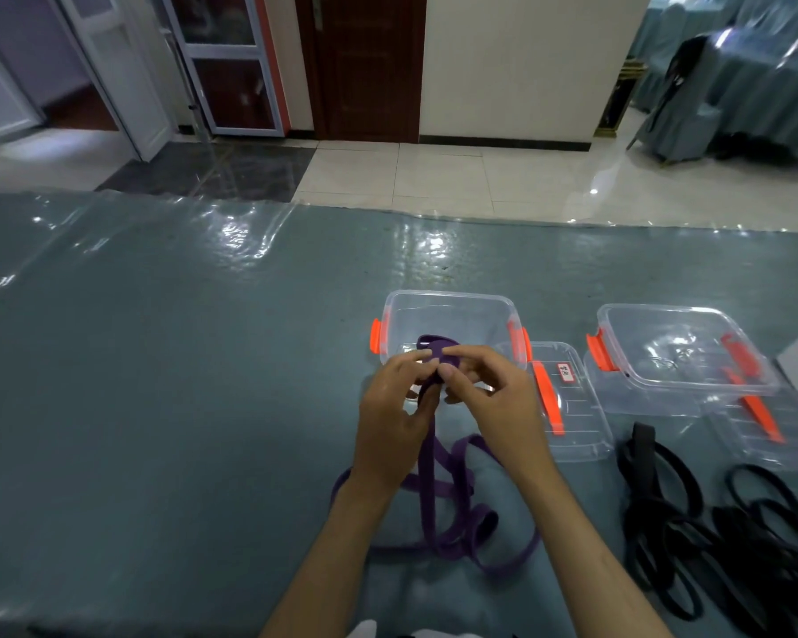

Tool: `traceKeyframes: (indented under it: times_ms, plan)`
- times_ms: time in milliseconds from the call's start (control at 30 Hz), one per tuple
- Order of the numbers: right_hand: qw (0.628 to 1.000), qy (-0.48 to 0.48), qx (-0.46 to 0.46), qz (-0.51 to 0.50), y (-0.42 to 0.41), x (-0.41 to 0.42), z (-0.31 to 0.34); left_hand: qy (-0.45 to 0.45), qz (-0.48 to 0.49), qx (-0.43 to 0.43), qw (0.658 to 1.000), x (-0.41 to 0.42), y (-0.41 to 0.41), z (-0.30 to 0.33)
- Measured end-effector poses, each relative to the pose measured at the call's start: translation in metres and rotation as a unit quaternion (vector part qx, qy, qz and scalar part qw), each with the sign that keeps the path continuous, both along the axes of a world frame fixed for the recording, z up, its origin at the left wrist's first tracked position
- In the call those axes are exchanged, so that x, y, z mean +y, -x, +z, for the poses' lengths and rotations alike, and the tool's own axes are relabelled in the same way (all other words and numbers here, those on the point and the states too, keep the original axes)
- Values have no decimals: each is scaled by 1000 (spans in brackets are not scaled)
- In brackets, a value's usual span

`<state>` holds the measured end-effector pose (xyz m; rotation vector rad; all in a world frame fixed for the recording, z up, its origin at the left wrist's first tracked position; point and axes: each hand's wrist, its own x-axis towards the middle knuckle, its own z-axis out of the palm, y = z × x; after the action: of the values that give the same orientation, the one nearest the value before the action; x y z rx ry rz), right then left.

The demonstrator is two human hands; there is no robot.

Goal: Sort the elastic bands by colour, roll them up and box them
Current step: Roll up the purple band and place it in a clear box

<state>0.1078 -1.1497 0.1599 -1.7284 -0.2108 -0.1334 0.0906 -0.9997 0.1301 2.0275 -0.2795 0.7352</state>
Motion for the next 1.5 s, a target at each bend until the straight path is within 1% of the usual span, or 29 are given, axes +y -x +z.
traceKeyframes:
  times_ms: [67,167,233,333,400,467,567,633,700,800,933,1033,1133,1200,1300,1400,1500]
  plan:
    - [1000,-3,6,5,-2,-2,-3,21,-23,45,998,3,0,-2]
    - [998,-53,36,12,-2,-6,-5,105,-113,129,980,15,-2,-1]
    - [995,-88,54,14,0,-8,-6,157,-145,139,967,22,-3,2]
    - [993,-102,61,16,2,-9,-11,196,-139,122,963,25,-2,5]
    - [989,-127,73,23,3,-9,-12,214,-127,116,962,22,0,4]
    - [984,-152,87,35,5,-9,-10,252,-119,118,953,17,3,2]
    - [985,-147,80,51,9,-11,-10,315,-105,123,935,9,7,4]
    - [985,-141,80,63,11,-12,-12,338,-85,128,928,6,8,5]
    - [986,-130,85,68,13,-12,-14,350,-83,127,925,5,9,4]
    - [991,-86,76,62,14,-12,-15,357,-91,125,921,1,11,1]
    - [992,-86,76,51,16,-13,-16,365,-91,133,917,-7,13,-1]
    - [996,-61,49,40,17,-12,-18,338,-63,125,931,-11,12,-3]
    - [998,-49,41,27,18,-12,-20,292,-59,110,948,-12,13,-4]
    - [997,-58,41,13,19,-12,-21,281,-63,120,950,-9,13,-6]
    - [996,-75,37,-5,18,-13,-23,292,-93,152,939,-7,17,-10]
    - [991,-125,51,-19,17,-13,-24,296,-139,179,928,-9,20,-10]
    - [986,-159,57,-9,18,-15,-24,298,-144,187,925,-8,19,-7]
